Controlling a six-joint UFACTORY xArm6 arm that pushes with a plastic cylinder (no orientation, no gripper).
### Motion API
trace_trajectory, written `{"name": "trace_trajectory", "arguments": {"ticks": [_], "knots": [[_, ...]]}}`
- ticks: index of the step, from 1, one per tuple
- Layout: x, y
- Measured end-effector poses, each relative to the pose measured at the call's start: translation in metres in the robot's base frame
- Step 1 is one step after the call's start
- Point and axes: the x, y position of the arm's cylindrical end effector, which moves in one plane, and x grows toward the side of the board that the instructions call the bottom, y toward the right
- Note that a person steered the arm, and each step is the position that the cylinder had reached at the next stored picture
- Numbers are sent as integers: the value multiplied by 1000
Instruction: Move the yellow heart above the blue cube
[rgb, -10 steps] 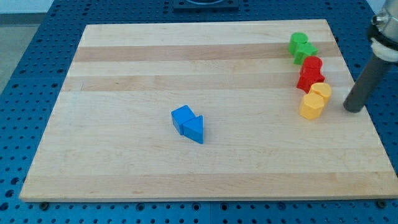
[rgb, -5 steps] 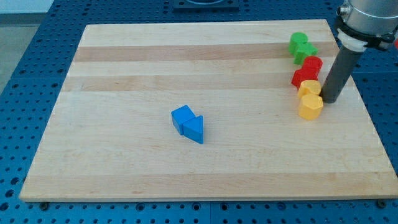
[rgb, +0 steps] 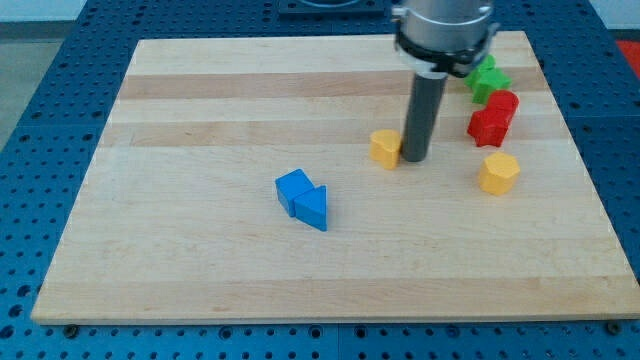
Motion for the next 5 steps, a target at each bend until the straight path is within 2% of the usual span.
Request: {"name": "trace_trajectory", "arguments": {"ticks": [3, 4, 5], "knots": [[13, -16], [10, -34], [-7, -80]]}}
